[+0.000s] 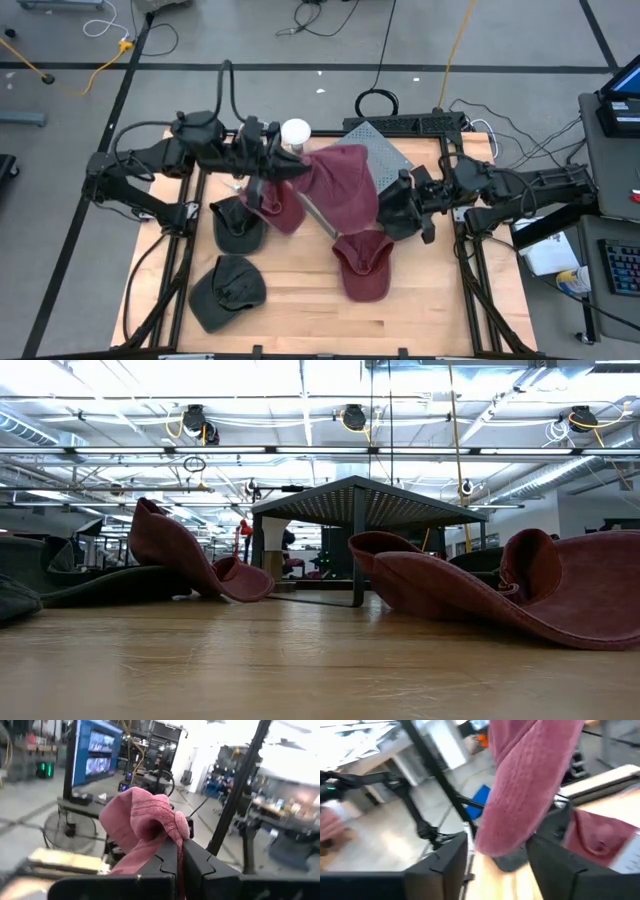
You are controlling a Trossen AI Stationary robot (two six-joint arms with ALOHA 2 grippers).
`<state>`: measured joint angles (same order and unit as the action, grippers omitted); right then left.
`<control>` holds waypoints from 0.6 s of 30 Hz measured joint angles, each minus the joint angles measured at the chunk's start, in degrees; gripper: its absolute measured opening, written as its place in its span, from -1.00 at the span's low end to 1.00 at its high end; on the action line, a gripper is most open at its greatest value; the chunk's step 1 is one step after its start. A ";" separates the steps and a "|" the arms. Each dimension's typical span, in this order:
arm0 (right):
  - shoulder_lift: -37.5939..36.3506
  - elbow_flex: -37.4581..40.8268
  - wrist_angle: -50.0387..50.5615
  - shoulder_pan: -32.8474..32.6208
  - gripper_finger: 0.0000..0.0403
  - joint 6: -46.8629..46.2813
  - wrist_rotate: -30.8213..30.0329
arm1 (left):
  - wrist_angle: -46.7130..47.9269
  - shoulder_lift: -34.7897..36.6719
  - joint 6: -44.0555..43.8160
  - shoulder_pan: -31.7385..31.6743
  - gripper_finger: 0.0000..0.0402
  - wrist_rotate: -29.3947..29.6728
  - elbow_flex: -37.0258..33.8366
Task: Pick & Place hat
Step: Put the right red cap on the shelf
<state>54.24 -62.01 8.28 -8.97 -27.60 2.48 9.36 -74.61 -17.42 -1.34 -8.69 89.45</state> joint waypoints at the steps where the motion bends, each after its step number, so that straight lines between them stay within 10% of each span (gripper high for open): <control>1: -0.26 -0.01 1.71 -0.02 0.06 -0.01 -1.48 | -0.09 0.14 -1.66 -0.56 -0.97 -0.31 0.00; 18: 0.74 -0.01 -2.37 -0.01 0.13 -29.68 -8.80 | -10.09 0.75 -16.29 -4.39 -0.98 1.85 0.02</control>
<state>54.98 -62.02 5.91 -8.98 -57.28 -6.32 -0.73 -73.86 -33.71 -5.74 -6.84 89.47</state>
